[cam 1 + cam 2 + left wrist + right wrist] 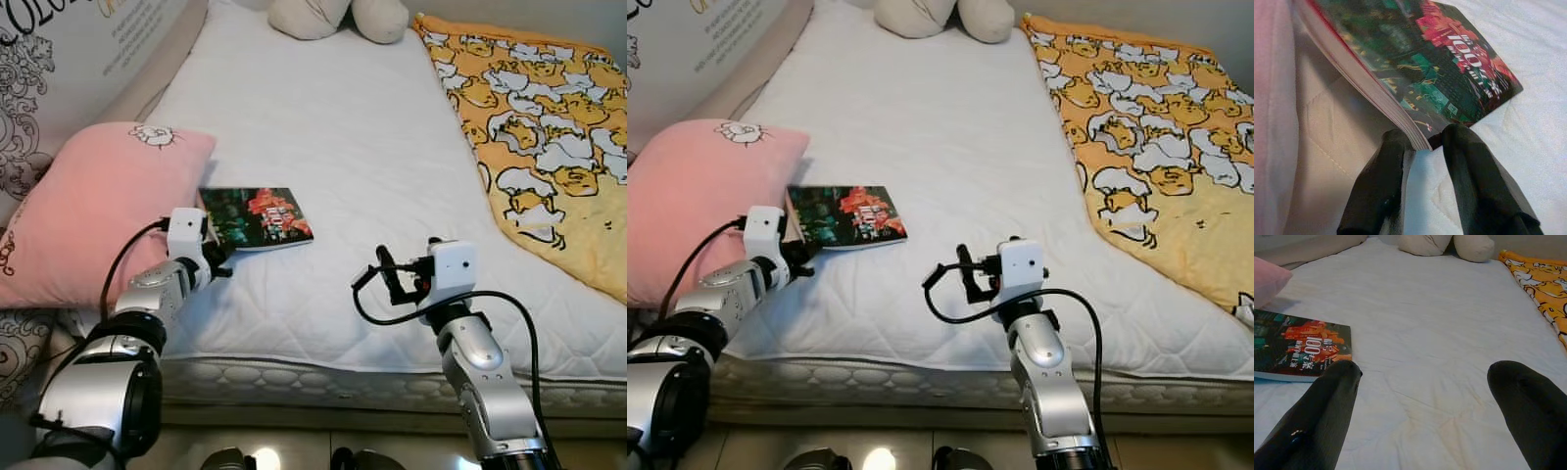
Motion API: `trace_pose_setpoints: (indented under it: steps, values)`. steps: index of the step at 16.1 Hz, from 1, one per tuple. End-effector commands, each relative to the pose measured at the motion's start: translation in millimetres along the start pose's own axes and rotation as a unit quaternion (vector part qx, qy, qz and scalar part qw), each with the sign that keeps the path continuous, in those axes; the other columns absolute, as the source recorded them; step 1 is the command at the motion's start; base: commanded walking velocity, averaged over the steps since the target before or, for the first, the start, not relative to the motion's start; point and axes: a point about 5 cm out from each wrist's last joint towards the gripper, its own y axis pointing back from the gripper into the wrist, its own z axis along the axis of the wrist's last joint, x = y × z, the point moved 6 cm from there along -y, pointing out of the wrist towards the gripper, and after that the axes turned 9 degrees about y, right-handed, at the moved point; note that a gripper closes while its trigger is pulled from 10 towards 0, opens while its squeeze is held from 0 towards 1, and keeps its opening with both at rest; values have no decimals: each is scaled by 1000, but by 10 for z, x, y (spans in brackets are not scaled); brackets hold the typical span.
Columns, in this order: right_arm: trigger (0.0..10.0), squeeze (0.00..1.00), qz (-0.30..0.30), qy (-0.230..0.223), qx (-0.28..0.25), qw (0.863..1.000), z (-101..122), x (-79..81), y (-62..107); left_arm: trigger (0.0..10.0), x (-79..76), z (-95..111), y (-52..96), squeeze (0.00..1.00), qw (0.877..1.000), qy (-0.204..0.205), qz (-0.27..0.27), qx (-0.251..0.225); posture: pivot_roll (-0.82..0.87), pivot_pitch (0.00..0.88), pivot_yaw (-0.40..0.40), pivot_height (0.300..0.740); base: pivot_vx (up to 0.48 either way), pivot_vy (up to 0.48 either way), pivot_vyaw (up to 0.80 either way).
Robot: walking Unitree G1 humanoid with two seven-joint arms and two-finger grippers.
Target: Clean up the room
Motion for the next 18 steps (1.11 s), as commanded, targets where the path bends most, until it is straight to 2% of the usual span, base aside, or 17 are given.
trace_pose_setpoints:
  steps: [1,3,4,5,7,9,11,12,13,14,15,17,18]
  values:
    - [10000,0,-5,8,3,1000,-26,-46,-1,10000,-19,14,0,1000,999,-31,-11,10,8,49,-93,740,0,0,0]
    - [10000,0,-4,8,2,1000,-25,-39,-8,10000,48,63,27,1000,998,-61,-6,14,9,44,-93,740,0,0,0]
    - [10000,0,-3,8,2,1000,-21,-32,-13,10000,101,95,44,1000,994,-110,5,17,12,39,-92,740,0,0,0]
    - [10000,0,-3,7,1,1000,-20,-31,-15,10000,115,105,49,1000,992,-124,8,18,12,38,-93,740,0,0,0]
    - [10000,0,-2,7,1,1000,-25,-27,-21,10000,142,183,60,1000,975,-221,19,18,15,34,-92,740,0,0,0]
    - [10000,0,-2,7,2,1000,-35,-20,-21,10000,162,221,66,1000,963,-268,30,14,16,33,-91,740,0,0,0]
    - [10000,0,-1,7,2,1000,-43,-12,-20,10000,118,369,71,1000,956,-290,33,-23,19,28,-89,740,0,0,0]
    - [10000,0,-1,6,1,1000,-42,-9,-22,10000,85,532,83,827,959,-270,43,-71,22,23,-86,740,0,0,0]
    - [10000,0,-2,5,-2,1000,-29,-13,-27,10000,61,625,95,0,962,-250,48,-101,23,20,-85,740,0,0,0]
    - [10000,0,-11,-1,-17,1000,50,-38,-46,10000,20,810,138,0,969,-176,54,-168,25,11,-82,740,0,0,0]
    - [10000,0,-19,-12,-28,999,113,-65,-66,10000,-16,949,198,0,964,-129,62,-223,27,7,-80,740,0,0,0]
    - [10000,0,-27,-9,-37,999,165,-98,-103,10000,-119,1087,360,0,945,-63,76,-311,40,0,-80,740,0,0,0]
    - [10000,0,-33,-11,-39,999,166,-119,-111,10000,-165,1047,455,0,937,-40,81,-338,48,0,-80,740,0,0,0]
